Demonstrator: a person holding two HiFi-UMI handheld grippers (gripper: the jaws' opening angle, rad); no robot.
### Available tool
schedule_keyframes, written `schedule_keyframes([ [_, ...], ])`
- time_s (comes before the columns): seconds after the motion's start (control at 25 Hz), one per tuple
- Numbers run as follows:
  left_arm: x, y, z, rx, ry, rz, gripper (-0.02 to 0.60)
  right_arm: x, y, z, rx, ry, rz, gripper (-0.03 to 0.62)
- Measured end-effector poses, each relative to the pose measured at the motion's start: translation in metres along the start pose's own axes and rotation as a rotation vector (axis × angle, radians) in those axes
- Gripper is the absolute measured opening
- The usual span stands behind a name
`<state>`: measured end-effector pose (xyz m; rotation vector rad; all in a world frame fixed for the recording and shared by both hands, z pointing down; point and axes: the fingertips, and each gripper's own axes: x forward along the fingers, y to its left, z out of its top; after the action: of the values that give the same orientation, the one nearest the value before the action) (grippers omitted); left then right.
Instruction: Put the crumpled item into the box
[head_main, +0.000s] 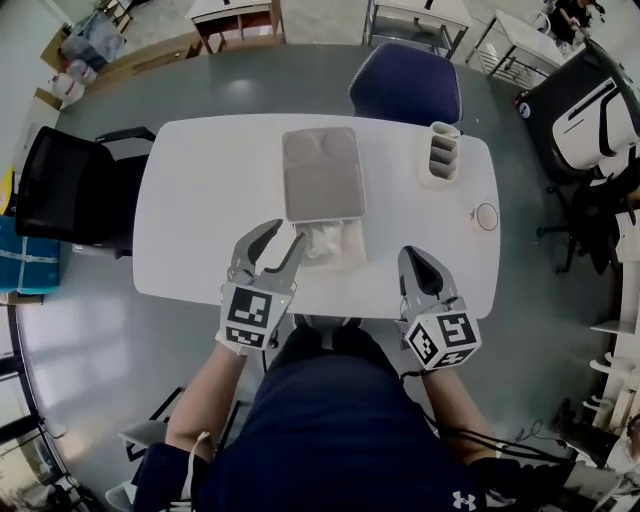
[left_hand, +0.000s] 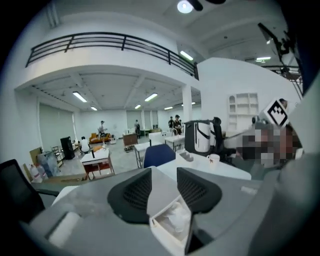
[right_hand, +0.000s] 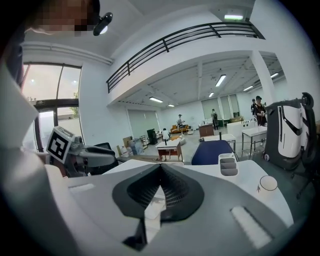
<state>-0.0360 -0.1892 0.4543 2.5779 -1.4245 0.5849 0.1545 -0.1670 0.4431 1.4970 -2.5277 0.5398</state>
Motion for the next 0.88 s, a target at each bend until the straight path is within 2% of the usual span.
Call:
schedule_keyframes([
  [0.12, -0.031, 0.005, 0.039, -0.058, -0.147, 0.018, 0.147, 0.000, 0.006, 0.019, -0.033, -0.059, 0.026, 0.002],
  [0.2, -0.049, 0.009, 0.060, -0.067, -0.218, 0.038, 0.127, 0.000, 0.007, 0.038, -0.104, -0.107, 0.040, 0.002],
  [0.36, -0.074, 0.017, 0.090, -0.051, -0.286, 0.075, 0.103, 0.000, 0.015, 0.088, -0.341, -0.206, 0.066, 0.003],
  [0.44, -0.083, 0.020, 0.105, -0.049, -0.321, 0.086, 0.098, -0.001, 0.022, 0.114, -0.386, -0.258, 0.092, 0.002],
  [0.6, -0.100, 0.026, 0.141, -0.074, -0.437, 0.104, 0.080, 0.001, 0.030, 0.164, -0.330, -0.348, 0.120, 0.002],
  [0.68, -0.104, 0.029, 0.152, -0.058, -0.472, 0.115, 0.066, 0.002, 0.036, 0.176, -0.288, -0.369, 0.124, 0.002],
  [0.88, -0.105, 0.037, 0.154, -0.078, -0.476, 0.139, 0.054, 0.001, 0.052, 0.165, -0.212, -0.380, 0.121, 0.002],
])
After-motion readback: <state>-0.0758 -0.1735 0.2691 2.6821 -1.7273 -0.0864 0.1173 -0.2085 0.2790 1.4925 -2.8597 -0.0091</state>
